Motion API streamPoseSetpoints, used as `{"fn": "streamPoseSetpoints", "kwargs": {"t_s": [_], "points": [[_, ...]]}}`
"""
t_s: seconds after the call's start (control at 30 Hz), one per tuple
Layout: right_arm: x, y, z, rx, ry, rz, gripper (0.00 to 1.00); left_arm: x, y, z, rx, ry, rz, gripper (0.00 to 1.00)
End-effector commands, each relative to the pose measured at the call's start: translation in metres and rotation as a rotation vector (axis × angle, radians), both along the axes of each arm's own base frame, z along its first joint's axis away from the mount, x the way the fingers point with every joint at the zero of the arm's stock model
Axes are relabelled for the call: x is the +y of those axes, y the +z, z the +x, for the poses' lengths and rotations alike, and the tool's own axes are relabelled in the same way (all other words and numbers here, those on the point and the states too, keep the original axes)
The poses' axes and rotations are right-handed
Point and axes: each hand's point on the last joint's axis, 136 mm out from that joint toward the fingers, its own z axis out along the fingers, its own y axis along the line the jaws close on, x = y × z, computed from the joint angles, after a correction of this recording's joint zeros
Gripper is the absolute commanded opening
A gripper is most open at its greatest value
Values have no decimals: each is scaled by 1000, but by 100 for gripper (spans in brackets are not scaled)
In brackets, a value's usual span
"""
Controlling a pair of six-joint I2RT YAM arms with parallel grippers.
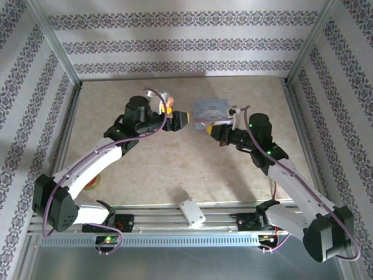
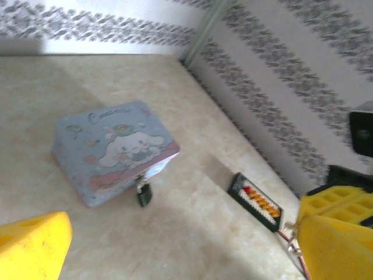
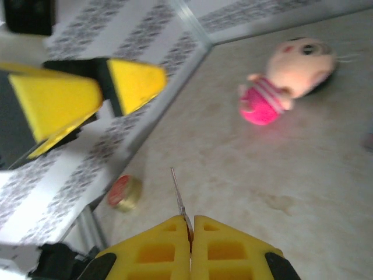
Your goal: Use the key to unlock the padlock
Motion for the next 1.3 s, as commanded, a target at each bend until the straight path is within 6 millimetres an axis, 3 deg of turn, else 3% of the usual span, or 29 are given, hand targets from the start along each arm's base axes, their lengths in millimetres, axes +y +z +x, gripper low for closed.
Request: {"fn": "streamPoseSetpoints", "kwargs": {"t_s": [0.0, 0.23, 0.33, 0.53, 0.6, 0.9, 1.03, 1.27], "points": [[-36, -29, 9, 104, -199, -101, 0, 1, -21, 15, 38, 135, 98, 99], [-105, -79, 11, 311, -498, -267, 0, -50, -70, 29, 94, 197, 154, 99], [-123, -97, 6, 369, -563, -353, 0, -64, -98, 35, 106, 264, 245, 99], [-150, -113, 0, 416, -645, -495, 0, -88, -147, 46, 170, 384, 384, 97], [-157, -114, -1, 422, -668, -517, 0, -92, -154, 49, 169, 433, 415, 92], [-170, -114, 0, 423, -725, -530, 0, -117, -207, 62, 237, 472, 508, 84], [-168, -110, 1, 410, -717, -516, 0, -124, -221, 71, 241, 497, 524, 74], [-167, -106, 0, 398, -717, -498, 0, -133, -235, 82, 242, 520, 541, 72]]}}
